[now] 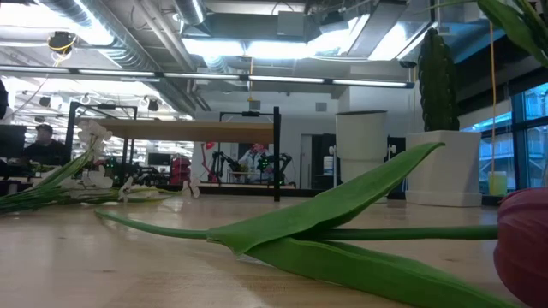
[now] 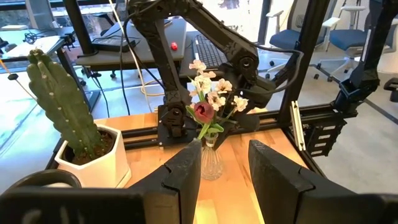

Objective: Pick and place flowers into a vace then onto a shelf
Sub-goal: Put the right transparent vase with flowers on the shelf

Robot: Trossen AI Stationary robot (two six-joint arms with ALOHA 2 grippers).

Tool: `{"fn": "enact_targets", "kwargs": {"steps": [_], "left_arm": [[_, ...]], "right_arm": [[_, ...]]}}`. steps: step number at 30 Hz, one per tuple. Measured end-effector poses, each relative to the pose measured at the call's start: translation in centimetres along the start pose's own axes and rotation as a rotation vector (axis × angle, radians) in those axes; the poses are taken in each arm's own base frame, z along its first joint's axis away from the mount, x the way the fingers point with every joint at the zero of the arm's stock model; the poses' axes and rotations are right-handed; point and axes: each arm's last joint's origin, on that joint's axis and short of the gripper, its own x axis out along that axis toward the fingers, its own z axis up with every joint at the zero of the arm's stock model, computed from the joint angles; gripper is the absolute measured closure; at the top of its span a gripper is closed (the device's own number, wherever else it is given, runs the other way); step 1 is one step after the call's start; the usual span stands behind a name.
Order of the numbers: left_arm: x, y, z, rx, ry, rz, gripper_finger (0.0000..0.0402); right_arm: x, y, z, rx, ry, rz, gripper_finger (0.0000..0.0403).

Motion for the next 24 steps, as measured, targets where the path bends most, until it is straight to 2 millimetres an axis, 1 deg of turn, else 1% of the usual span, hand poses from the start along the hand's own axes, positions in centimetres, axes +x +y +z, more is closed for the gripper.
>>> {"fn": "enact_targets", "kwargs": {"steps": [3,8,11,13,17,19,21,24], "left_arm": [[0.0,0.0,0.0,0.000,0.000,0.000,0.0274],[0.0,0.0,0.0,0.000,0.000,0.000,0.0274],[0.0,0.0,0.0,0.000,0.001,0.000,0.0274],[0.0,0.0,0.0,0.000,0.001,0.000,0.0274],[0.0,0.0,0.0,0.000,0.001,0.000,0.0274],[-0.2,0.0,0.0,-0.001,0.002,0.000,0.0274],[-0.6,-0.1,0.2,-0.001,-0.001,0.000,0.0274],[-1.4,-0.3,0.1,-0.021,0.033,-0.002,0.0274]], "right_arm": [[0.0,0.1,-0.1,0.000,-0.005,0.005,0.0303],[0.0,0.1,-0.1,0.007,-0.003,0.006,0.0305],[0.0,0.2,0.1,0.063,-0.004,-0.001,0.0305],[-0.3,0.8,0.7,0.140,-0.010,0.016,0.0305],[-1.5,1.6,3.2,0.203,-0.105,0.069,0.0305],[-2.2,2.0,4.9,0.204,-0.168,0.101,0.0305],[-2.8,2.5,6.8,0.190,-0.222,0.123,0.0305],[-3.5,3.2,9.8,0.125,-0.229,0.099,0.0305]]}}
